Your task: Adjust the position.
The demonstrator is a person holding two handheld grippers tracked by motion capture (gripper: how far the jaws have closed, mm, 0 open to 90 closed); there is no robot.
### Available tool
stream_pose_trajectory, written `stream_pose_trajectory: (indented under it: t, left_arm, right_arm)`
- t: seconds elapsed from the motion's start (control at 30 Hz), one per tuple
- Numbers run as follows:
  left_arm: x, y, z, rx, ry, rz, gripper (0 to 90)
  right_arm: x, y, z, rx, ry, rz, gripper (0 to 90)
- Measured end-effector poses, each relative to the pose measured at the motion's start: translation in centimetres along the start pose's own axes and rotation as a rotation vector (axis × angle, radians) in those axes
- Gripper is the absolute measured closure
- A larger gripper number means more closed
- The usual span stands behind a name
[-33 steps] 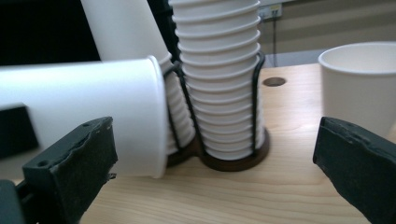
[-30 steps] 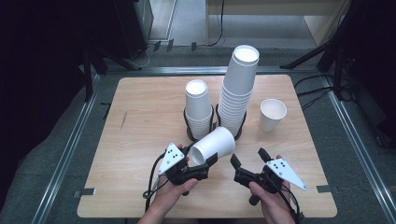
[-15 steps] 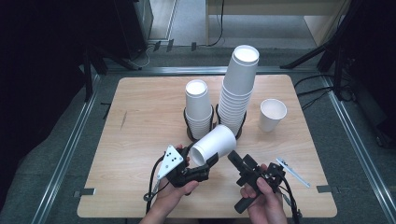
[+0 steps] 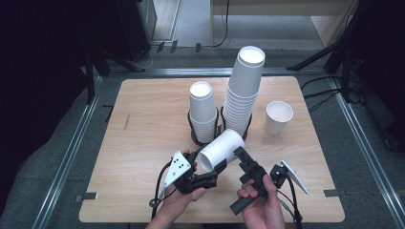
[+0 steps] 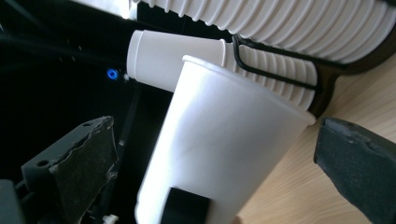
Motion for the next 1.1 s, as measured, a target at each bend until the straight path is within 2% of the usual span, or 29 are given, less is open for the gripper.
stream_pose_trajectory:
  t: [0.03,0.23,0.37,0.7,0.87,0.93,1.1]
  left_arm:
    - [0.0,0.0,0.0,0.0,0.0,-0.001,23.0]
    - [0.0,0.0,-0.3,0.017,0.003,-0.007,23.0]
    - [0.0,0.0,-0.4,0.017,0.006,-0.01,23.0]
    - [-0.1,-0.2,-0.7,0.028,0.01,-0.025,23.0]
    - [-0.2,-0.3,-0.6,0.037,-0.001,-0.032,23.1]
    - [-0.2,-0.3,-0.8,0.032,0.011,-0.034,23.1]
    - [-0.1,-0.3,-1.1,0.052,0.013,-0.033,23.1]
  right_arm:
    - [0.0,0.0,0.0,0.0,0.0,0.0,0.0]
    - [0.5,0.3,-0.2,0.122,-0.02,-0.011,0.0]
    - [1.0,0.3,0.0,0.155,-0.039,-0.01,0.0]
    - [2.1,0.5,-0.2,0.19,-0.032,0.008,0.0]
    - [2.4,0.3,0.1,0.212,-0.039,0.017,0.0]
    - [2.6,0.3,-0.1,0.218,-0.028,0.032,0.0]
    - [3.1,0.3,-0.2,0.233,-0.026,0.038,0.0]
Point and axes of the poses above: each handheld gripper's, and its own axes: x roughly forward along the jaws, y roughly out of its underside, z roughly to its left, the point moved 10 cm from there along x, roughly forward along the jaws, and after that the axes turned 9 degrees about z, right-handed, at the moved point
